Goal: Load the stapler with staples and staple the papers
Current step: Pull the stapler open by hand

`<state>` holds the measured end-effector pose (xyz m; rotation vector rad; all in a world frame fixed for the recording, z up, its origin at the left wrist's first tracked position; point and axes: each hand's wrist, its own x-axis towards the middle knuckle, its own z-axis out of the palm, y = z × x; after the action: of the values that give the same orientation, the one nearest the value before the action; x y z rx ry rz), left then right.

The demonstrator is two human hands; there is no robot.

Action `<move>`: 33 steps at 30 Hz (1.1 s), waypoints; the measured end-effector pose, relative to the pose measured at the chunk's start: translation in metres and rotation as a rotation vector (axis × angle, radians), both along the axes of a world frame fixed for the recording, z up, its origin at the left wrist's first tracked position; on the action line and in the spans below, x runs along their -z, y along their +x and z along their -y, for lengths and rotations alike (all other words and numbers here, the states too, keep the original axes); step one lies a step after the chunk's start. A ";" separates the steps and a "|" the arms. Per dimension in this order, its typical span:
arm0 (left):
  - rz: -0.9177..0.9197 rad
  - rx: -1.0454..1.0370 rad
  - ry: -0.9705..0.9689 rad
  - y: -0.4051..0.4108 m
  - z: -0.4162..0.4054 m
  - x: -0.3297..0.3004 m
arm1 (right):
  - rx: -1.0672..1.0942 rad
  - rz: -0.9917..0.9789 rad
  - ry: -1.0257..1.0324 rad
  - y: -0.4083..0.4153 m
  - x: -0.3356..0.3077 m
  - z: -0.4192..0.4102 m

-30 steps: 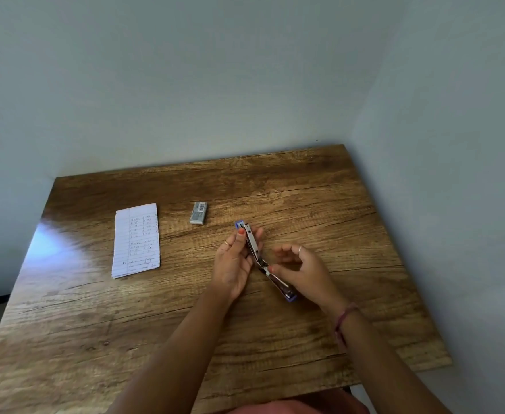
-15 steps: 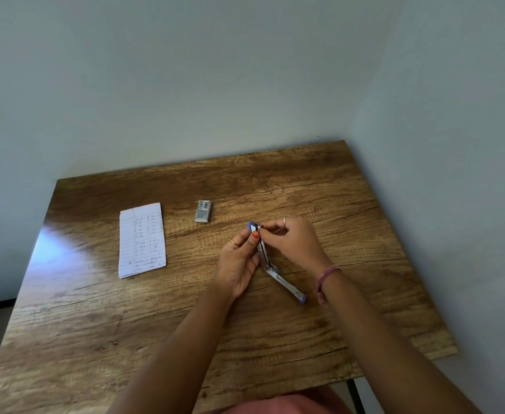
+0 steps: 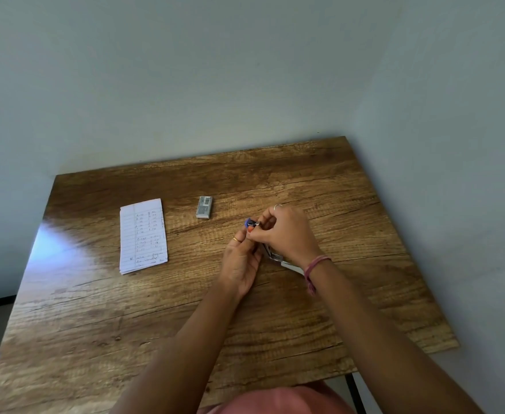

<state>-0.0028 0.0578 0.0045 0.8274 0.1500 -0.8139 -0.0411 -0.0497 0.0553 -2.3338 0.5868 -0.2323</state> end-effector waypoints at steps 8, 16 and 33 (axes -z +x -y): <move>-0.044 -0.086 -0.104 0.005 0.004 0.001 | 0.028 0.077 0.277 -0.006 0.007 0.009; -0.148 -0.181 -0.176 0.010 0.000 0.003 | 0.110 0.170 0.507 -0.054 0.030 0.039; -0.033 -0.172 0.016 -0.006 -0.012 0.000 | 0.116 0.219 0.064 -0.076 0.071 0.051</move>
<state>-0.0084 0.0696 0.0050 0.8044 0.2533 -0.6651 -0.1174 -0.1005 -0.0153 -2.1787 0.6112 -0.5078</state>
